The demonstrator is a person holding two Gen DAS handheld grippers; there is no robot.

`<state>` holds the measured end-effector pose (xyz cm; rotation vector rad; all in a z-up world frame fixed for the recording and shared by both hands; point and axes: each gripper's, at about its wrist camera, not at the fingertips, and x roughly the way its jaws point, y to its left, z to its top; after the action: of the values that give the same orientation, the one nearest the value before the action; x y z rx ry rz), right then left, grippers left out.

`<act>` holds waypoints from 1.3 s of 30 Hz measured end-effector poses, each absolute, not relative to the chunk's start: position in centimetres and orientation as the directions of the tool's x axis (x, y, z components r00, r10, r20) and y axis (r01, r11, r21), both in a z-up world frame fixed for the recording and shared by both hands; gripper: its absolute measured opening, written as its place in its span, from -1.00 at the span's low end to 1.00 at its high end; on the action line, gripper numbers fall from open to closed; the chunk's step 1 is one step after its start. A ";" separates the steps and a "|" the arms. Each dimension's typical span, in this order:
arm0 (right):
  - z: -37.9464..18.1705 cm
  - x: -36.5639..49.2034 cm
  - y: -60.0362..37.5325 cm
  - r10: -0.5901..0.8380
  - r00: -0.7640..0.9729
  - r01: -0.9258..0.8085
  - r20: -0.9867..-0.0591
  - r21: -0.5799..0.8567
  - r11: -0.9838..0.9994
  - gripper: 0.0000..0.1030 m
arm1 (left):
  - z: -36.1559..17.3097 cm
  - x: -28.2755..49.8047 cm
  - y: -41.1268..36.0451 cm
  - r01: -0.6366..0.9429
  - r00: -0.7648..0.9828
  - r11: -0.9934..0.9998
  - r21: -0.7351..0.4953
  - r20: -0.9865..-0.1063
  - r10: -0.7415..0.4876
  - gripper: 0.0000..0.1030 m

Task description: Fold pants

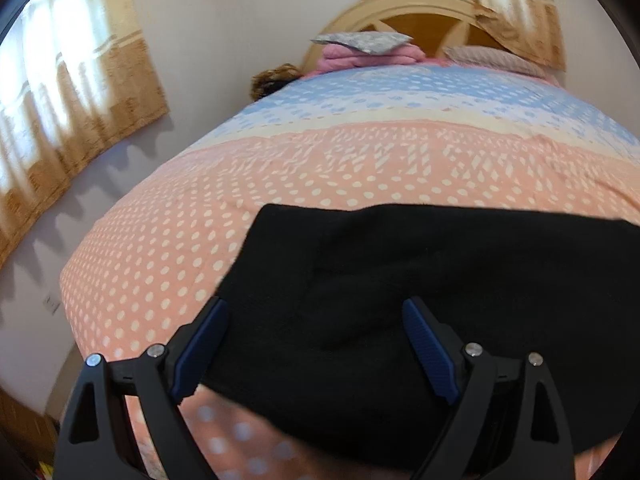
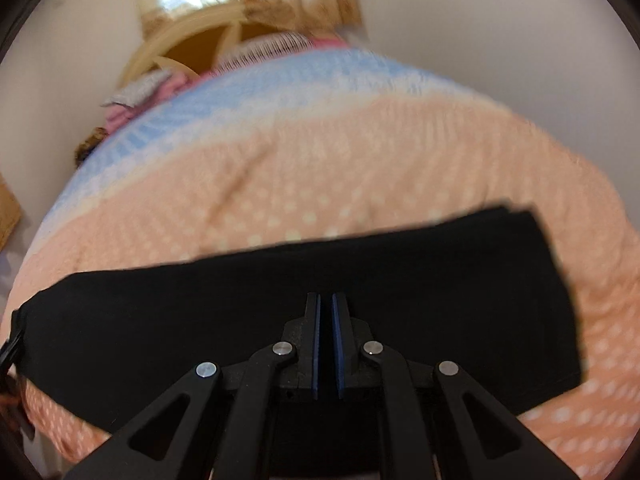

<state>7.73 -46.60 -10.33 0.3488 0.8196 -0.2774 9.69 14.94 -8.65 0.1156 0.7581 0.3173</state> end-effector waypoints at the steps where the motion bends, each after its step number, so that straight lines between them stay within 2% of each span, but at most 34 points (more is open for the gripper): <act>1: -9.8 7.7 -46.7 -0.138 0.656 0.402 -0.742 0.189 0.896 -0.88 | -8.0 9.2 15.5 -0.216 0.687 0.950 0.226 -0.656 0.313 0.78; 3: -8.1 6.9 -45.7 -0.297 0.619 0.509 -0.727 0.083 0.857 -0.88 | -6.7 8.0 17.2 -0.210 0.710 0.948 0.238 -0.630 0.315 0.78; 5: -6.5 6.2 -43.7 -0.287 0.695 0.472 -0.660 0.117 0.874 -0.88 | -5.7 7.6 19.0 -0.212 0.720 0.950 0.230 -0.621 0.311 0.78; 9: -5.1 7.9 -34.3 0.023 0.773 0.145 -0.633 0.212 0.966 -0.88 | -4.8 9.0 21.9 -0.246 0.714 0.953 0.177 -0.631 0.302 0.78; 13: -5.5 11.3 -22.9 0.317 0.703 -0.167 -0.637 0.286 0.944 -0.88 | -4.6 12.1 21.7 -0.205 0.729 0.972 0.113 -0.646 0.229 0.77; 16: -6.6 13.9 -13.2 0.481 0.618 -0.351 -0.622 0.330 0.876 -0.88 | -6.0 14.7 21.0 -0.199 0.691 0.966 0.167 -0.675 0.259 0.76; 18: -7.7 14.8 -8.4 0.534 0.567 -0.416 -0.627 0.342 0.843 -0.88 | -7.4 15.7 21.1 -0.207 0.658 0.957 0.206 -0.695 0.292 0.75; 22: -12.2 15.2 -0.7 0.560 0.451 -0.492 -0.695 0.330 0.806 -0.87 | -8.8 15.4 22.1 -0.191 0.677 0.961 0.199 -0.683 0.276 0.84; 25: -12.8 13.1 0.5 0.568 0.488 -0.551 -0.663 0.270 0.790 -0.85 | -8.8 15.4 22.9 -0.188 0.682 0.956 0.226 -0.671 0.292 0.98; 29: -11.6 13.6 0.1 0.585 0.438 -0.568 -0.683 0.294 0.769 -0.85 | -7.5 15.3 23.7 -0.207 0.661 0.963 0.171 -0.702 0.266 0.96; 31: -10.4 14.2 0.2 0.637 0.443 -0.571 -0.631 0.350 0.743 -0.85 | -6.7 14.8 23.5 -0.224 0.656 0.954 0.198 -0.693 0.298 0.96; 33: -10.0 14.6 2.3 0.657 0.437 -0.611 -0.614 0.333 0.718 -0.85 | -6.2 14.5 23.4 -0.224 0.661 0.956 0.191 -0.691 0.293 0.96; 37: -12.4 14.3 7.1 0.629 0.335 -0.655 -0.702 0.307 0.691 -0.84 | -5.5 14.4 23.5 -0.245 0.657 0.951 0.190 -0.688 0.307 0.96; 39: -12.7 13.5 7.3 0.665 0.319 -0.670 -0.675 0.336 0.662 -0.84 | -5.3 14.4 23.3 -0.250 0.654 0.945 0.210 -0.683 0.325 0.96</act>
<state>13.50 7.33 -12.72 -0.0062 0.8844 0.8777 14.37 23.30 -5.32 0.1009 0.7936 0.3264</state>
